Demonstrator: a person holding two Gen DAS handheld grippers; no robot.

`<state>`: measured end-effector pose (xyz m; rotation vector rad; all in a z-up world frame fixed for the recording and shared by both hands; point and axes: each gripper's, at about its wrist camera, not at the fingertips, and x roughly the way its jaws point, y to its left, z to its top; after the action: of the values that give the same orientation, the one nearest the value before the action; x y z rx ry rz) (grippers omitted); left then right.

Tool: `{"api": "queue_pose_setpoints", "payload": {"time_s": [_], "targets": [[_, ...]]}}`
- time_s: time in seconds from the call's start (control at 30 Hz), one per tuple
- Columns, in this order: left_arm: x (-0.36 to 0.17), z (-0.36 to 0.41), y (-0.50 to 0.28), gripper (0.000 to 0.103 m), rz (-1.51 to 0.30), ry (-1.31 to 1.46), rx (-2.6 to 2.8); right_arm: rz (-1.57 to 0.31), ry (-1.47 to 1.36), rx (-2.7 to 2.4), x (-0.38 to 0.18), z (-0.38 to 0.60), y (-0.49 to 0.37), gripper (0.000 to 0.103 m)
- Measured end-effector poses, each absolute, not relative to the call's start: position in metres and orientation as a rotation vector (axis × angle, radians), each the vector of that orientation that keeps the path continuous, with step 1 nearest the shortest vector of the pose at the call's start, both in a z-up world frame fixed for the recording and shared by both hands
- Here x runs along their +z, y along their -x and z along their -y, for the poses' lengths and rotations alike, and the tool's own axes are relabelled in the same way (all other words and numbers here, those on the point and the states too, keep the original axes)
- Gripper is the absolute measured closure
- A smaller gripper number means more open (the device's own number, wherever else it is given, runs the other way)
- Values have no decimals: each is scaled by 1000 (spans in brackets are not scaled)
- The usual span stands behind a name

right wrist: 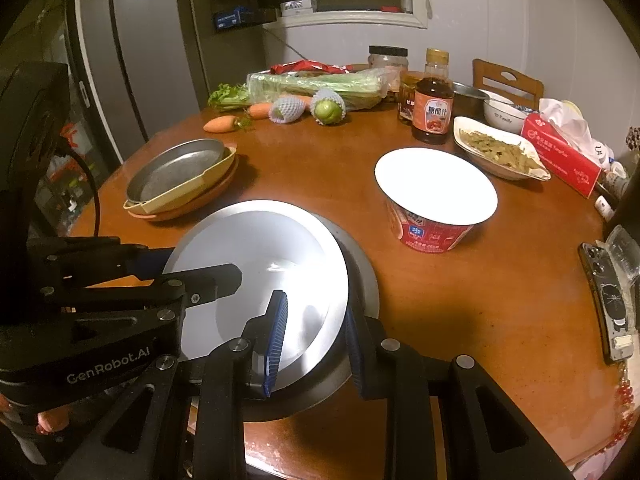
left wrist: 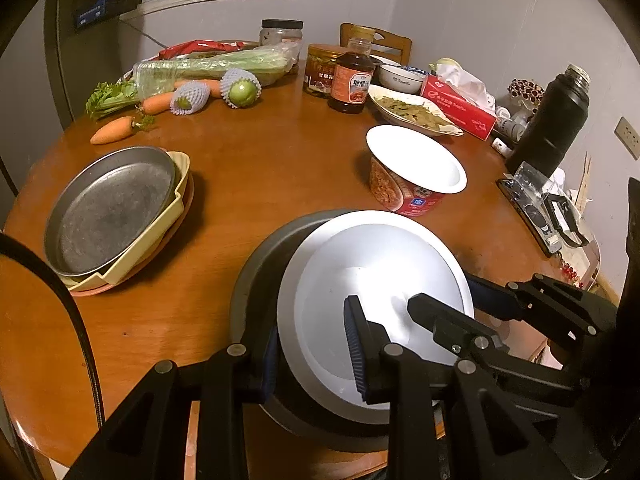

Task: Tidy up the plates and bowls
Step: 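Open the left gripper to release the white plate inside the steel bowl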

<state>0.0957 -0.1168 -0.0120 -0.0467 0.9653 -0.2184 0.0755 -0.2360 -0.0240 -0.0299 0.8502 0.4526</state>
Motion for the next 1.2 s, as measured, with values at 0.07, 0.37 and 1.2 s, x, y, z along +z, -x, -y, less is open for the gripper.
{"api": "queue_pose_setpoints", "payload": {"time_s": [0.07,0.37,1.2], "targets": [[-13,116,-96,74,-966,49,-217,-847,36,452,-24,235,-76,73],[-14,116,-98,74,-963,60,-219,-842,34,448,-26,235,-76,73],[-3,111,-97,72,-924,66,-227,-811,-28,423,-16,248,-71,68]]}}
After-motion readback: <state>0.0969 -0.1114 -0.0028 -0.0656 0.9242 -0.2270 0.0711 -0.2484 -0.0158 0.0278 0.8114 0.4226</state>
